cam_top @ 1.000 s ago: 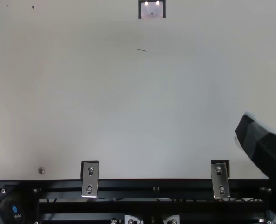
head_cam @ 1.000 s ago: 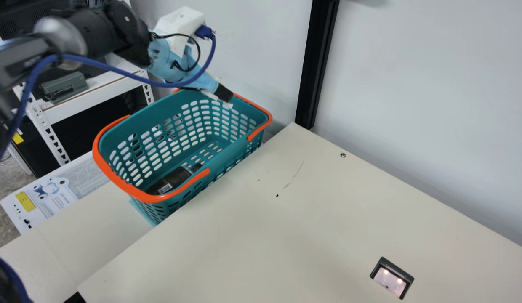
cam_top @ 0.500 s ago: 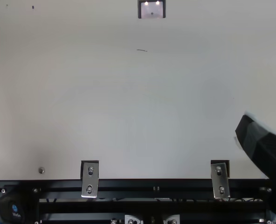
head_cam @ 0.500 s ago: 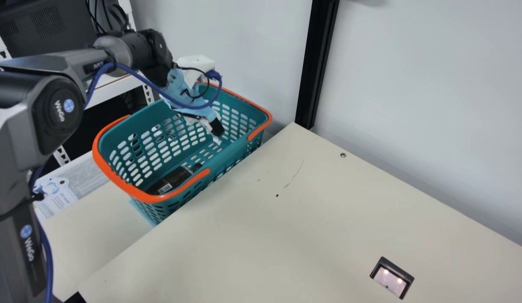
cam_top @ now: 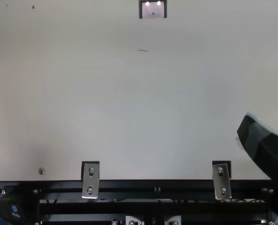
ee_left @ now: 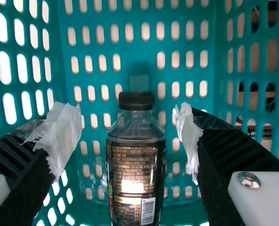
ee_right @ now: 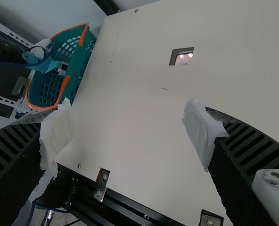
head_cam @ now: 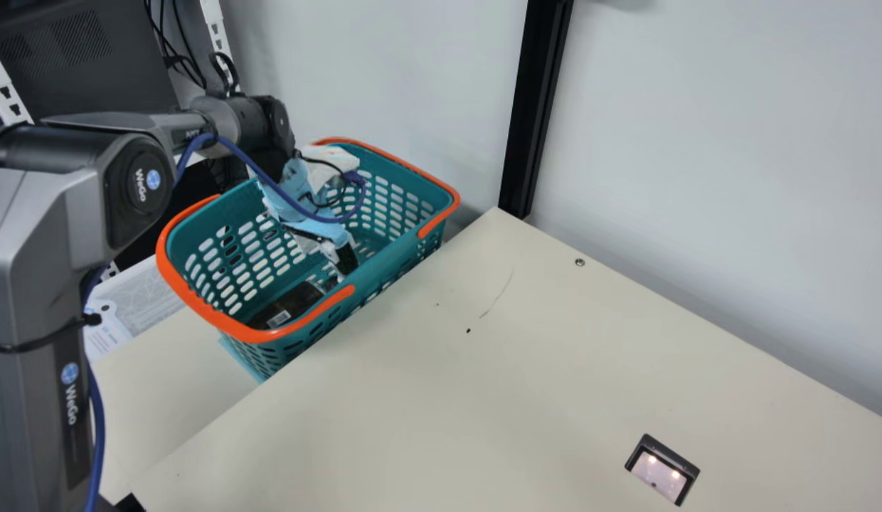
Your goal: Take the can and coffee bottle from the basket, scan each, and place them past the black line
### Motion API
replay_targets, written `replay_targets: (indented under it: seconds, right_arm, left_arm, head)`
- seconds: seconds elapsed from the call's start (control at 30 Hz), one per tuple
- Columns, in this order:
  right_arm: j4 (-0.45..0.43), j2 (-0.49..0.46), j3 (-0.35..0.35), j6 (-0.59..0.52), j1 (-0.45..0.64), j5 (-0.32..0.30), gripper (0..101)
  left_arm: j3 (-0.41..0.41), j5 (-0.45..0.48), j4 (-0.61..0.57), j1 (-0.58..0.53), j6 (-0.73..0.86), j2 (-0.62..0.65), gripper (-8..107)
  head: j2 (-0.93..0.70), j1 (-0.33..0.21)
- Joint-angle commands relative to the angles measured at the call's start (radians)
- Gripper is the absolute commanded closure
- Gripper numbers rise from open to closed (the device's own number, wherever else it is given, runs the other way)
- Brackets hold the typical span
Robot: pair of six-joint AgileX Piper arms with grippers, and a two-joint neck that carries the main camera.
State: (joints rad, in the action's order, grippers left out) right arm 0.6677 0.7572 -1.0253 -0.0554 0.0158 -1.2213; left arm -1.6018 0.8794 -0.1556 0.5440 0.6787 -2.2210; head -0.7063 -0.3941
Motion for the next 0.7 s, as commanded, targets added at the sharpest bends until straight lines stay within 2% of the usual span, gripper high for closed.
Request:
replay_targets:
  seconds: [0.0,0.37,0.67]
  right_arm:
    - [0.000,0.000,0.000,0.000,0.000,0.000,0]
    - [0.000,0.000,0.000,0.000,0.000,0.000,0]
    - [0.000,0.000,0.000,0.000,0.000,0.000,0]
  left_arm:
    - [0.009,-0.001,0.006,0.004,0.007,-0.004,9]
    - [0.065,-0.024,0.024,0.021,0.038,-0.010,9]
    - [0.143,-0.066,0.027,0.029,0.053,-0.005,9]
  head:
    - [-0.018,-0.016]
    - [-0.018,-0.016]
    - [-0.018,-0.016]
